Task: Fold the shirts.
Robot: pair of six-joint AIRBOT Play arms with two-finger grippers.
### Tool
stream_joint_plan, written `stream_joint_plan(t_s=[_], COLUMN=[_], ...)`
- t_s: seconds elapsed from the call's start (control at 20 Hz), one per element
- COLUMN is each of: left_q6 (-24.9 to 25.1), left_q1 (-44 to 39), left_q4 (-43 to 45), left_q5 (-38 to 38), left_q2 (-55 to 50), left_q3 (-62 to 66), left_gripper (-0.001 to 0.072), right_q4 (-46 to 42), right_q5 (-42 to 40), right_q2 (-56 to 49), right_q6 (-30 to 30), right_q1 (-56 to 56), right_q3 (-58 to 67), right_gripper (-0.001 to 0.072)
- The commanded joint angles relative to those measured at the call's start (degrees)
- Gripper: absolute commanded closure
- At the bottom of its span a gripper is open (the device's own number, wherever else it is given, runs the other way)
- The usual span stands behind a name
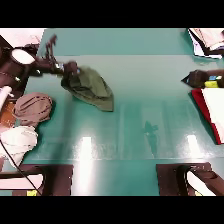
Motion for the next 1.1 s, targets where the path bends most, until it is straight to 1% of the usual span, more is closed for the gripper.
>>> stream_joint_plan(t_s=[0.0, 0.1, 0.15, 0.3, 0.4, 0.5, 0.6, 0.65, 0.75, 0.9, 0.95, 1.0, 1.05], left_q6=[4.31, 4.28, 4.28, 4.31, 4.31, 4.85, 4.61, 3.89, 2.73, 2.75, 2.75, 2.05, -0.79], left_q1=[-2.8, -5.57, -7.39, -13.84, -18.05, -21.49, -23.04, -23.04, -23.04, -23.02, -22.71, -21.79, -20.15], left_q4=[-8.22, -10.84, -11.45, -12.26, -12.17, -9.9, -1.92, 1.27, 4.83, 6.84, 8.28, 10.08, 11.1], left_q5=[-10.05, -14.88, -15.96, -15.78, -15.89, -15.78, -15.8, -15.63, -13.44, -8.9, -8.28, -9.05, -10.58], left_q2=[6.05, 8.35, 9.51, 11.93, 12.11, 12.02, 11.98, 11.98, 11.98, 9.46, 7.69, 5.84, 4.7], left_q3=[14.6, 23.34, 26.8, 31.34, 31.71, 30.38, 27.54, 24.9, 17.38, 5.33, 2.84, 1.97, 2.03], left_gripper=[0.0683, 0.0682, 0.0682, 0.0682, 0.0682, 0.0681, 0.0682, 0.0681, 0.0681, 0.0681, 0.0649, 0.0312, 0.0036], right_q4=[0.0, -0.02, 0.04, 0.09, 0.09, 0.09, 0.09, 0.04, 0.02, -0.2, -0.2, -0.2, -0.17], right_q5=[-3.98, -3.93, -3.34, -0.79, 0.0, 0.31, 0.76, 0.94, 0.85, 0.72, 1.01, 1.51, 1.86], right_q2=[3.63, 4.33, 4.15, 3.52, 3.34, 3.48, 3.43, 3.43, 3.41, 2.78, 2.29, 1.84, 1.16], right_q6=[0.02, 0.02, 0.04, 0.07, 0.07, 0.07, 0.07, 0.07, 0.07, 0.07, 0.07, 0.04, 0.07], right_q1=[-0.02, -0.02, -0.02, -0.02, 0.0, -0.02, 0.15, 0.59, 1.88, 4.33, 5.14, 5.75, 6.49], right_q3=[4.46, 6.84, 8.09, 10.54, 11.06, 11.06, 11.06, 11.06, 11.06, 11.06, 11.06, 11.06, 11.06], right_gripper=[0.0694, 0.0693, 0.0694, 0.0693, 0.0693, 0.0693, 0.0693, 0.0694, 0.0694, 0.0693, 0.0694, 0.0693, 0.0693])
